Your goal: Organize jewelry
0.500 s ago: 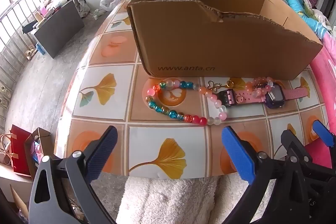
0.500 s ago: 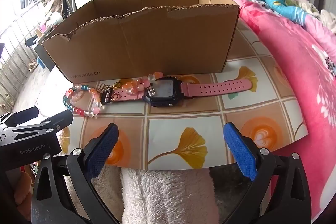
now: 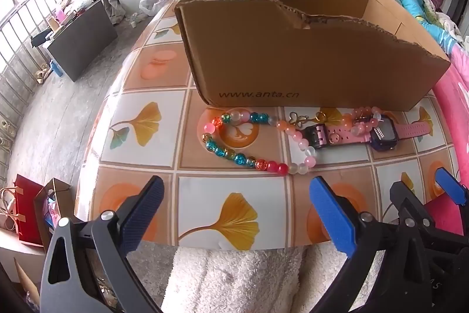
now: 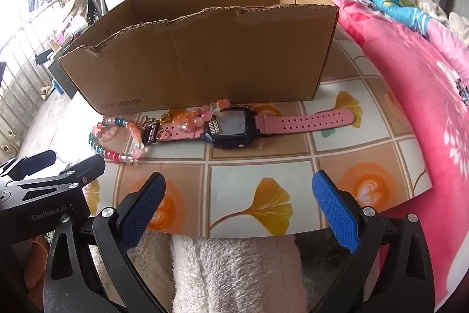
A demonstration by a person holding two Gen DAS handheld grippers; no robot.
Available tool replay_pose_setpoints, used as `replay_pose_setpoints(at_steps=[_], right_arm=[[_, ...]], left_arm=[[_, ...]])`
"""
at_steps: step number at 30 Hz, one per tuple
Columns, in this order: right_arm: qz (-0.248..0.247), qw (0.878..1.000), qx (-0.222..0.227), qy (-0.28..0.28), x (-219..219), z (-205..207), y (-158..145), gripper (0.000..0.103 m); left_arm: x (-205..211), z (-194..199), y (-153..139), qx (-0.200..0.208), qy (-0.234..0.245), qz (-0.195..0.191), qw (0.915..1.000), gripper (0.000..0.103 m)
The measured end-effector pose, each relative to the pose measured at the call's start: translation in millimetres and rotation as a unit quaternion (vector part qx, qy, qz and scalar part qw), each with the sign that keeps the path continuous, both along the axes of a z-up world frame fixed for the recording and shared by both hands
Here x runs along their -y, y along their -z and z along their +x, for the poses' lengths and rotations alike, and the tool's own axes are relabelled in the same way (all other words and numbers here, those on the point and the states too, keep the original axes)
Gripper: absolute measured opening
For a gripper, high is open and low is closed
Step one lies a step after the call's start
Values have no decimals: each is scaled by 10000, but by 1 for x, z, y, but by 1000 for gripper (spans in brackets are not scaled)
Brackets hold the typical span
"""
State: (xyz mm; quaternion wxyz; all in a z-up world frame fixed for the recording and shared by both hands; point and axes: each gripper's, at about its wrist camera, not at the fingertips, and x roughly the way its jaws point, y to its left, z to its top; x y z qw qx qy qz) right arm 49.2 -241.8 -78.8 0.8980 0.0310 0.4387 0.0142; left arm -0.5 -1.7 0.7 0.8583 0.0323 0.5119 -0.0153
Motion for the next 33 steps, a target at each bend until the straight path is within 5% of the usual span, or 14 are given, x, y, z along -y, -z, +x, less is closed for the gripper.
replay_pose_setpoints(at_steps=[33], right_arm=[[60,9999,97,-1,-3,-1,-5,96]], left_arm=[[-3,-1,-4,99,5,-17,9999,97]])
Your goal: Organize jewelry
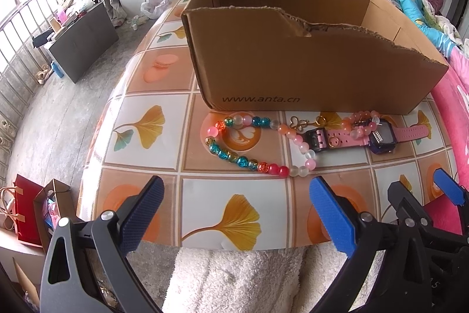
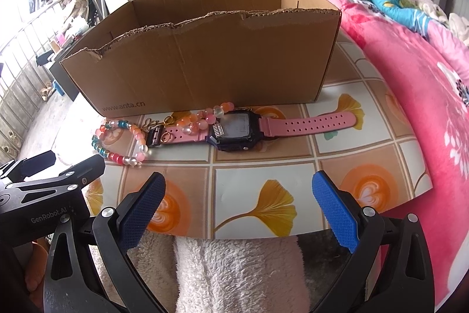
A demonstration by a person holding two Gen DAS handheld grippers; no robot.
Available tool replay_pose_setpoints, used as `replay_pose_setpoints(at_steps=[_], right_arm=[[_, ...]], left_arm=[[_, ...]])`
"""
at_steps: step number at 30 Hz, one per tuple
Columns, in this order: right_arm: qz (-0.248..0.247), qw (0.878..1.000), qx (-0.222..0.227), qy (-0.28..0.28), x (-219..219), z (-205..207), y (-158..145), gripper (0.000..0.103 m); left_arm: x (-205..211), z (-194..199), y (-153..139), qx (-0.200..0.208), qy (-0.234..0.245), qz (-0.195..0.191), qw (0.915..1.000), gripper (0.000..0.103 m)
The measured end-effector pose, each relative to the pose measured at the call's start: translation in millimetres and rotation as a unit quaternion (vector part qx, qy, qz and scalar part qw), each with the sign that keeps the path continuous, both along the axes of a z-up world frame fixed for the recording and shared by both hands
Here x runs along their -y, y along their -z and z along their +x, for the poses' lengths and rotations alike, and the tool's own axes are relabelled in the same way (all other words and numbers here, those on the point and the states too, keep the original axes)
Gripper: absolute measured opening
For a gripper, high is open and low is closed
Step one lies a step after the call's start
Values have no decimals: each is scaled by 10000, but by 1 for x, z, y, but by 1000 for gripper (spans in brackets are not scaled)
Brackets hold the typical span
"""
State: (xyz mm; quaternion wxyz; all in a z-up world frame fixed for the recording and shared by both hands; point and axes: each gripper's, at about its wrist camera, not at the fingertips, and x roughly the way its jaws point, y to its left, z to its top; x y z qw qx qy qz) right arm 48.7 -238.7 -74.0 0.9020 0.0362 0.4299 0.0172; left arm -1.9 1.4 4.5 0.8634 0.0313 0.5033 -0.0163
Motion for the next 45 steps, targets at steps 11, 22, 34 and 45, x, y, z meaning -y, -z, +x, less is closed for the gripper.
replay_pose_setpoints(at_steps=[11,22,34,45], right_arm=[[27,10000,11,29,2,-1,-1,96],[29,10000,28,59,4,0,-2,96],[27,10000,44,81,5,-1,-2,96],[40,9999,49,119,7,-2,-2,96]], left_arm=[[1,-1,-1,33,9,36,10000,97],[2,-2,-2,55,-1,48,10000,97],[2,-3,-4,90,-3,83,9999,97],[4,-4,-4,100,-9,104,9999,97]])
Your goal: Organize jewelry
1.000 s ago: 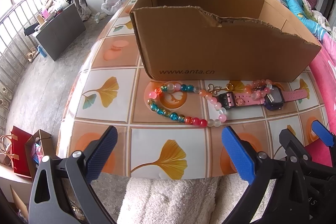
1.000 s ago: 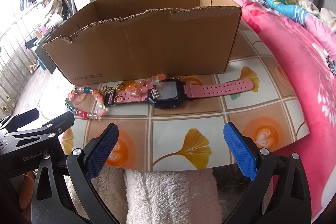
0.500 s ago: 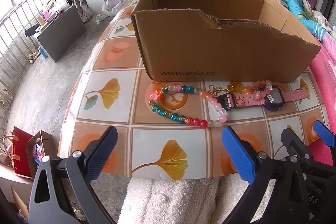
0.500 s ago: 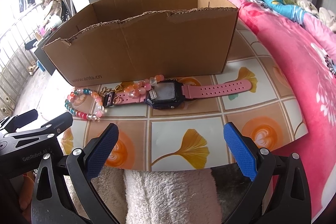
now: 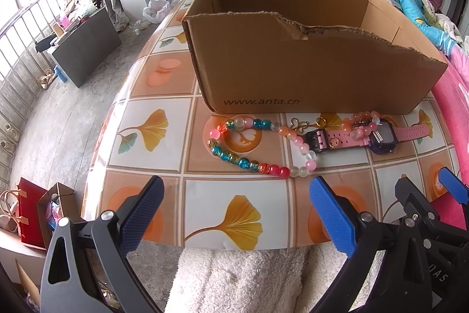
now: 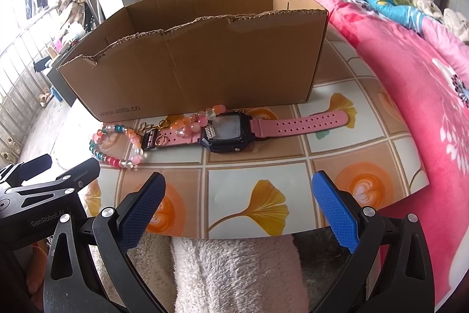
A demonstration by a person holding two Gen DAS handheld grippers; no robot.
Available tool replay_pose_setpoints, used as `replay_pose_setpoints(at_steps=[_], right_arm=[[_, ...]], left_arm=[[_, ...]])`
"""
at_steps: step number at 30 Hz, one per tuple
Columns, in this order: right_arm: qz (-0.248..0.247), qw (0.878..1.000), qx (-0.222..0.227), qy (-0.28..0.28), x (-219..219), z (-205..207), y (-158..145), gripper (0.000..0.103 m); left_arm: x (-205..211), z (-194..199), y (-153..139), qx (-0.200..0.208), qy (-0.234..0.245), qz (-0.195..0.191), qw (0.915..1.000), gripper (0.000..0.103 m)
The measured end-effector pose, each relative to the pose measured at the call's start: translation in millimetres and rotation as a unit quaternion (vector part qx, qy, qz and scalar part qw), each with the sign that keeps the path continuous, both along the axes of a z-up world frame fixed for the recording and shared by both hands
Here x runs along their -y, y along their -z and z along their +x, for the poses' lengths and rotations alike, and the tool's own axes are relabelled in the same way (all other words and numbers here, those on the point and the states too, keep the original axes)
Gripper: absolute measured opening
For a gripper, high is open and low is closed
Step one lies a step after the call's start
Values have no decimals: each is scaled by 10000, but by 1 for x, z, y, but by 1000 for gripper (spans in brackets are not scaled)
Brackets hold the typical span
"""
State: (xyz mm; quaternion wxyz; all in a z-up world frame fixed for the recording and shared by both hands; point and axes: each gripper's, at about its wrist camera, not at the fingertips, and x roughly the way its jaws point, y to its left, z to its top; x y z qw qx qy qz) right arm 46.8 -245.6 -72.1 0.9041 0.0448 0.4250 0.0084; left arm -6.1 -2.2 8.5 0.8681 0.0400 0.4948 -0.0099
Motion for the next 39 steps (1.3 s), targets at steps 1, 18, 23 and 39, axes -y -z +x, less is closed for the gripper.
replay_pose_setpoints(at_steps=[1,18,23,39], right_arm=[[1,10000,5,5,0,0,0,96],[419,9983,287,-268,-1,-3,-6,96],[827,9928,477,-727,-18,1,-10,96],[1720,9746,-266,-1409,-59,40,9,55]], left_arm=[[0,0,0,0,3,2,10000,97],[-26,-4,2,362,504,-58,9981,97],[-50,-8,3,787,1103,-1121,9844,97],[-69,31,16,795,1091,-1312,9821,90]])
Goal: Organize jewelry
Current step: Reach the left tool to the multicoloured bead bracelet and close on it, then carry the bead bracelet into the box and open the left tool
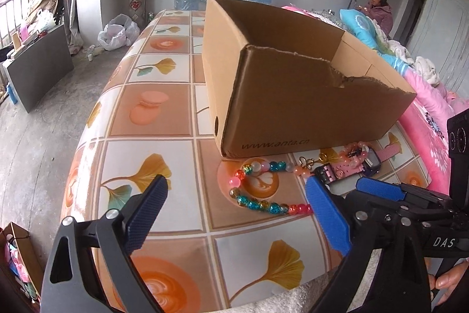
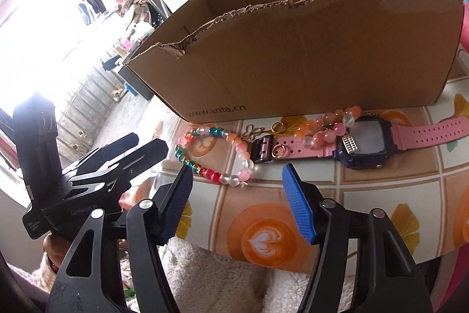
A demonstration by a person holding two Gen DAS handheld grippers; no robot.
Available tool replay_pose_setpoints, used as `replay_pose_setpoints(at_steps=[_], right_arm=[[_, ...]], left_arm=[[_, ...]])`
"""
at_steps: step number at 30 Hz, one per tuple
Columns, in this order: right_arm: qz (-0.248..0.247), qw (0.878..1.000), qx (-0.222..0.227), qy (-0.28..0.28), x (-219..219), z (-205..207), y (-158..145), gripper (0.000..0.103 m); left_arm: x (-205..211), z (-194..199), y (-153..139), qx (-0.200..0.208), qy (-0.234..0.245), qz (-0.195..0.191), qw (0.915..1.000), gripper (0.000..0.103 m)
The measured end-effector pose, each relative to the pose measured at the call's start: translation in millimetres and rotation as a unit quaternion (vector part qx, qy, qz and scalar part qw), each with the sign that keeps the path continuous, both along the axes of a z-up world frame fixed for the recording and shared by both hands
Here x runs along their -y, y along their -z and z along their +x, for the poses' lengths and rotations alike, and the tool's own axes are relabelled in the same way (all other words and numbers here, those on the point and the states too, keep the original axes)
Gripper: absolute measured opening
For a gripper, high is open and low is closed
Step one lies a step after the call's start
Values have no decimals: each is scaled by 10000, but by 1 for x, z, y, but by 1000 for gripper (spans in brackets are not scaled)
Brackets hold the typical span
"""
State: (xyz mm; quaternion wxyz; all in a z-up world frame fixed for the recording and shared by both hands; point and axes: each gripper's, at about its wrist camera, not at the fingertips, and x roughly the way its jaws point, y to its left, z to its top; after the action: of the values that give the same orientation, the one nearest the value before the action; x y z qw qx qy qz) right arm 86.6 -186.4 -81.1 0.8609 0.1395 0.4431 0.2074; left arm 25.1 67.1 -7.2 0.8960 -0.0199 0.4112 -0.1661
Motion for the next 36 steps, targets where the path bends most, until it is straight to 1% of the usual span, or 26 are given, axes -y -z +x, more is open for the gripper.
replay_pose_setpoints(at_steps=[2,4,5,6,7,8,10,11,13,16,18,20,21,23,25,28,30,32,36], right_arm=[[20,10000,-96,7,-1,3,1,48],[6,9998,-191,16,-3,6,3,46],[9,9997,-230,7,-3,6,4,43],[-6,9997,-260,-7,-4,7,5,42],[-44,9996,-285,-2,-4,9,6,40],[-75,9995,-302,6,-5,9,7,39],[-181,9993,-327,13,-7,11,8,35],[-248,9992,-297,18,-7,10,7,33],[-373,9990,-241,9,-10,11,5,33],[-591,9981,-136,-39,-19,10,3,32],[-777,9969,-69,-85,-20,6,-2,31],[-1030,9946,25,-116,-25,3,-4,24],[-1109,9937,52,-125,-26,2,-5,23],[-1179,9929,61,-117,-27,1,-5,8],[-986,9951,21,-95,-22,2,-1,8],[-657,9978,-67,-50,-11,1,-1,7],[-468,9989,-59,-29,-2,-4,-6,7],[-391,9992,43,-43,5,-13,-15,7],[-269,9992,246,-140,13,-28,-34,7]], left_arm=[[1,6,3,-11,97,60,9999,85],[2,11,7,-55,225,123,9997,75],[3,13,10,-80,259,182,9995,72],[4,15,13,-120,308,237,9992,64],[5,16,17,-164,357,297,9988,58],[7,19,19,-190,377,369,9984,55],[9,21,24,-217,408,529,9975,43],[10,20,25,-155,405,649,9969,41],[15,19,26,-59,431,884,9951,32],[20,17,27,37,488,1090,9928,27],[25,14,27,76,594,1194,9910,26],[28,12,26,76,636,1216,9905,24],[29,11,26,73,644,1221,9904,21],[30,8,26,75,630,1237,9903,12],[31,6,26,105,568,1271,9902,10],[33,4,24,64,537,1151,9919,9],[34,0,18,75,512,1073,9929,9],[31,-7,8,100,523,888,9946,9],[29,-21,-18,258,533,716,9957,9]])
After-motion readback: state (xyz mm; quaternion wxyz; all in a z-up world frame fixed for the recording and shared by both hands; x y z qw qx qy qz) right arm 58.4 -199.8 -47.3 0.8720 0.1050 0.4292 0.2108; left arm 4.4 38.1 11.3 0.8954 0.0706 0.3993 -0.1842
